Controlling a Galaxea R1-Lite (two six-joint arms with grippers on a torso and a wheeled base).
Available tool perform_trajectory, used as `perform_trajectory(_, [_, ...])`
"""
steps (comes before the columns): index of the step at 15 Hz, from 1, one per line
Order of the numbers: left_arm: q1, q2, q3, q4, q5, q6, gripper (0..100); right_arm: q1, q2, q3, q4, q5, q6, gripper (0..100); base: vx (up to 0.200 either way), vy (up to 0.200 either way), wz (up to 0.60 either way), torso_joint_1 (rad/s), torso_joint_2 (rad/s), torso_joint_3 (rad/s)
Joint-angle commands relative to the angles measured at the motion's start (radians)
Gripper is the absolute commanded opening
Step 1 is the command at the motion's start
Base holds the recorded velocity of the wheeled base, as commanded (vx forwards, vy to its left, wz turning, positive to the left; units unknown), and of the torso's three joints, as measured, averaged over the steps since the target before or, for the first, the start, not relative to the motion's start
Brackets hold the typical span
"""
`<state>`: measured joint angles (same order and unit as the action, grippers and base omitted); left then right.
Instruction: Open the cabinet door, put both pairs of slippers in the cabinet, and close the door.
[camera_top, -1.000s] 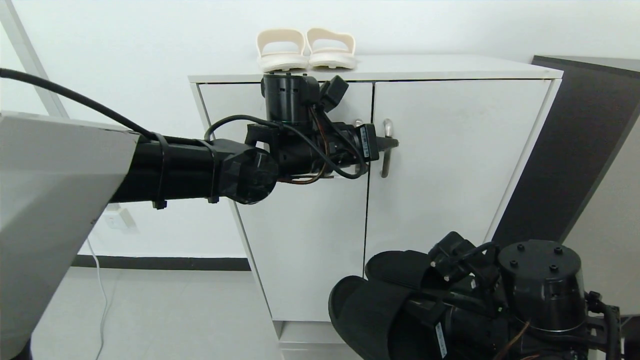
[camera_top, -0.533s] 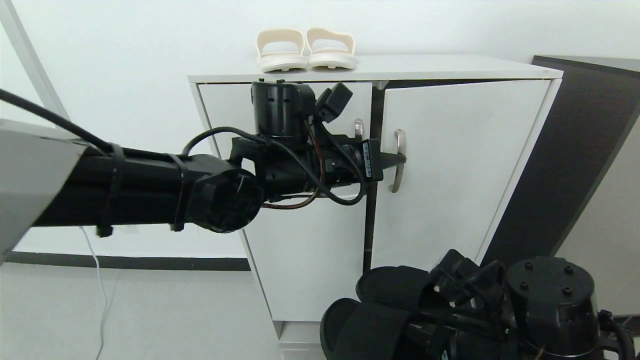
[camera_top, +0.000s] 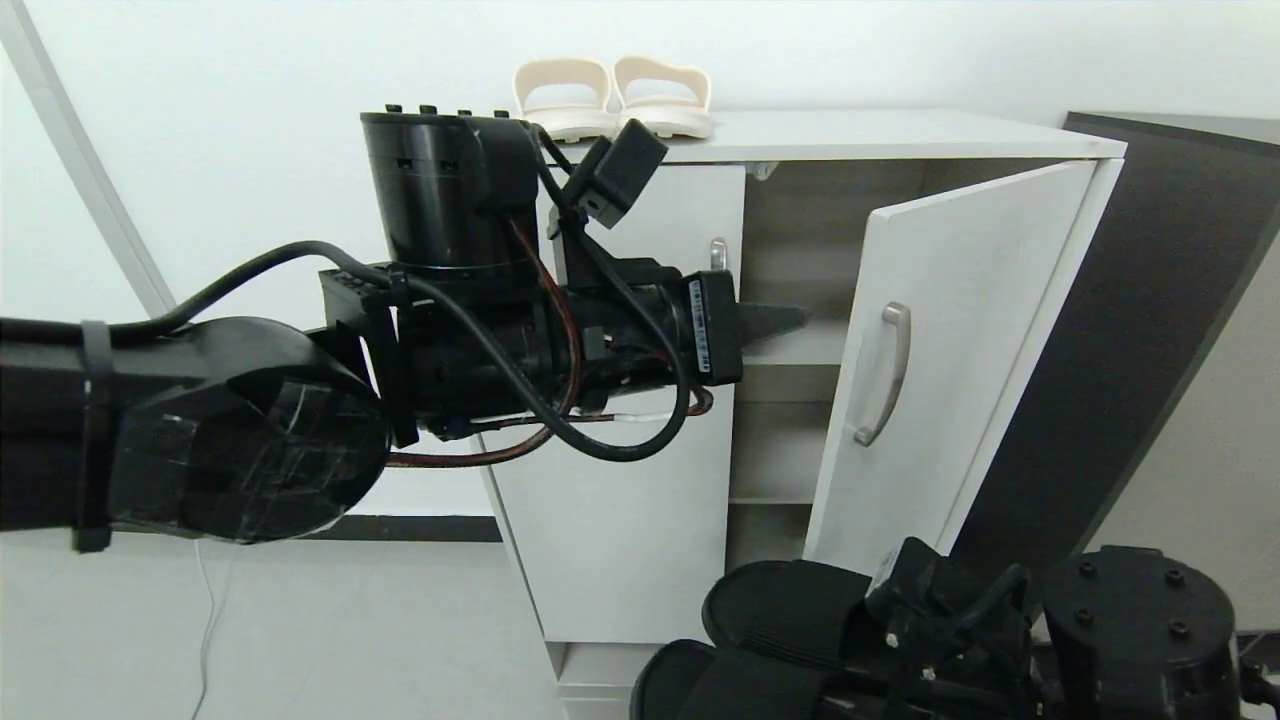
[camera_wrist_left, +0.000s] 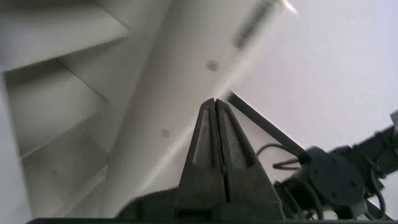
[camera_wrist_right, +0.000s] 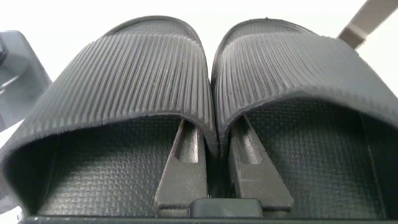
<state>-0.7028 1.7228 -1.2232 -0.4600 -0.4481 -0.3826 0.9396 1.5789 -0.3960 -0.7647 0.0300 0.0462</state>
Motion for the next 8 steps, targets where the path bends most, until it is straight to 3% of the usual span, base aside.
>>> perform_trajectory(1, [0.012,0.031,-0.009,-0.011,0.000,-0.001,0,0.022,-0.005,0.009,0.001,0.001,0.000,0,0.000,0.000,0.00,0.000,0.00,0.000])
perform_trajectory(4, [0.012,0.146,-0.039,-0.135,0.000,-0.006,0,0.041,-0.004,0.026,-0.001,0.001,0.000,0,0.000,0.000,0.00,0.000,0.00,0.000])
perform_trajectory(6, [0.014,0.189,-0.061,-0.167,0.000,-0.010,0,0.054,-0.004,0.037,0.001,0.001,0.000,0,0.000,0.000,0.00,0.000,0.00,0.000])
perform_trajectory(8, [0.031,0.201,-0.084,-0.167,0.000,-0.053,0,0.081,-0.004,0.077,-0.004,0.001,0.000,0,0.000,0.000,0.00,0.000,0.00,0.000])
